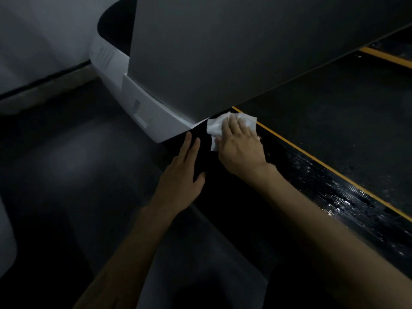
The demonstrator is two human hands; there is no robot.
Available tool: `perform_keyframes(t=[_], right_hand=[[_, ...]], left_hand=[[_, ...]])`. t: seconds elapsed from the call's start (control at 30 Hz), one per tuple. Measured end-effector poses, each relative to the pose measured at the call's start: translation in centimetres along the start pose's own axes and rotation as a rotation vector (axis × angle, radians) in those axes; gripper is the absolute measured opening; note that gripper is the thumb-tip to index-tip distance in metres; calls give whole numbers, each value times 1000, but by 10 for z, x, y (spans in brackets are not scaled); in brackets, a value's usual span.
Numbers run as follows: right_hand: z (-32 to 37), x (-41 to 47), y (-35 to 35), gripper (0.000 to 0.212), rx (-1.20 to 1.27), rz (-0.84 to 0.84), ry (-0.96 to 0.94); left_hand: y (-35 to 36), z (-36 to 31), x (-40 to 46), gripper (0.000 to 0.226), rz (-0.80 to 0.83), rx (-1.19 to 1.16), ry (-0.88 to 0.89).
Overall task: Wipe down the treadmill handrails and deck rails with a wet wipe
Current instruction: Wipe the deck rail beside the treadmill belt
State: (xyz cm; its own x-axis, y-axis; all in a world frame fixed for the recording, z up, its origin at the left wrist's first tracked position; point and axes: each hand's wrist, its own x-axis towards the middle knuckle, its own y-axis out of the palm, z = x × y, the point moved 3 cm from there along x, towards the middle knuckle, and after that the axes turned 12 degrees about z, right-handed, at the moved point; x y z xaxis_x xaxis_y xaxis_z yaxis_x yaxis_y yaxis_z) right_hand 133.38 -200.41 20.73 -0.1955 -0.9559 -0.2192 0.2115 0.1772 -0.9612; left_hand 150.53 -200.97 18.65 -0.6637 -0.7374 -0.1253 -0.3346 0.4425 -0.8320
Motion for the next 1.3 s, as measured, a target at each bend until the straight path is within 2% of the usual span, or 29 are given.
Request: perform_keyframes(t=[0.13,0.27,0.37,0.57,0.67,0.83,1.03,1.2,1.3], right_hand=[[-14,7,-7,61,-31,40,-127],[-23,10,-14,68,5,69,-28],[-11,-10,-1,69,-25,29,44],[-14,-7,-11,62,31,87,-118],[-22,0,-17,66,1,109,-74],[-10,-30,4,71,-58,29,60],[-14,-14,-4,65,-3,73,-104],[-13,-17,-3,68,-19,73,32],[1,-38,8,66,-14,45,1]], left_hand=[[0,-2,0,85,-4,-14,2],[0,-2,-1,85,2,-15,-11],[1,-4,-1,86,11,-28,-6],[2,-5,0,83,-9,-29,-8],[1,-5,1,84,-6,-21,-28],[3,-4,1,85,-7,-17,-25],[5,-8,2,85,-16,-28,-13],[3,-6,0,86,3,-12,-24],[3,-6,0,84,-7,-4,-2]])
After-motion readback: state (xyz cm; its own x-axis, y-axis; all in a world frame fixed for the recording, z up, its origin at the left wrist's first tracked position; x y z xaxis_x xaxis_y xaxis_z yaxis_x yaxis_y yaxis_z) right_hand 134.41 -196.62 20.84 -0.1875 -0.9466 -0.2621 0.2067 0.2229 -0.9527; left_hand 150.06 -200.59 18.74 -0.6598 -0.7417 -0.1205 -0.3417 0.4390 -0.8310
